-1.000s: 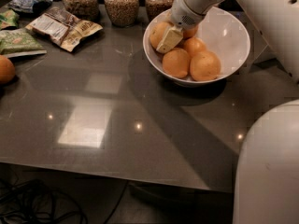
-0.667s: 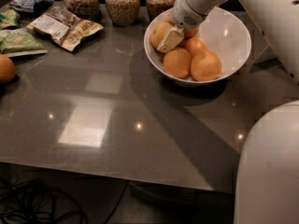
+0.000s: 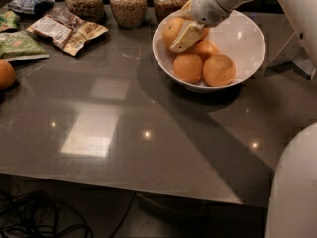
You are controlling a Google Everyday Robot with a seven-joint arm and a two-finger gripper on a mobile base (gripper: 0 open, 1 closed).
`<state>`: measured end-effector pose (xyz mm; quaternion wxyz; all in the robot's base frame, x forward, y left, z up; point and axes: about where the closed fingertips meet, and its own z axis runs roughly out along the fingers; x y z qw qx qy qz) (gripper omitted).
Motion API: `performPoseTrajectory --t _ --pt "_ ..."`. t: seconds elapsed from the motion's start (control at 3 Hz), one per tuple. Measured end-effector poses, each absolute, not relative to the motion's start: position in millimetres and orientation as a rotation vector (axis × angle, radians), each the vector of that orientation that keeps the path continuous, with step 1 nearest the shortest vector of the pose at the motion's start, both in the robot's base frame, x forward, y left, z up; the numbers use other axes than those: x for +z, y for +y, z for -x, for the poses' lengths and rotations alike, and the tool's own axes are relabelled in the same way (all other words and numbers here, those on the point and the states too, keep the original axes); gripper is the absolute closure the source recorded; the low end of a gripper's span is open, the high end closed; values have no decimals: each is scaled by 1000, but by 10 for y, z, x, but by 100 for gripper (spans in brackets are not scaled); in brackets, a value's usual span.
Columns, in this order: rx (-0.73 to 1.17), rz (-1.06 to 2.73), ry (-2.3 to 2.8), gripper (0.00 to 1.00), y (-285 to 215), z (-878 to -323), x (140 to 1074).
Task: Pick orange from white bowl
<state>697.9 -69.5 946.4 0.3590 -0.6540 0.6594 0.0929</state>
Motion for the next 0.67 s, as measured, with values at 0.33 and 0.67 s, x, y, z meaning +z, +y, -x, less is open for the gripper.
performPoseTrajectory --t 0.33,0.67 --pt "270 1677 1650 100 -686 -6907 9580" --pt "283 1679 1606 100 -689 -6784 9698"
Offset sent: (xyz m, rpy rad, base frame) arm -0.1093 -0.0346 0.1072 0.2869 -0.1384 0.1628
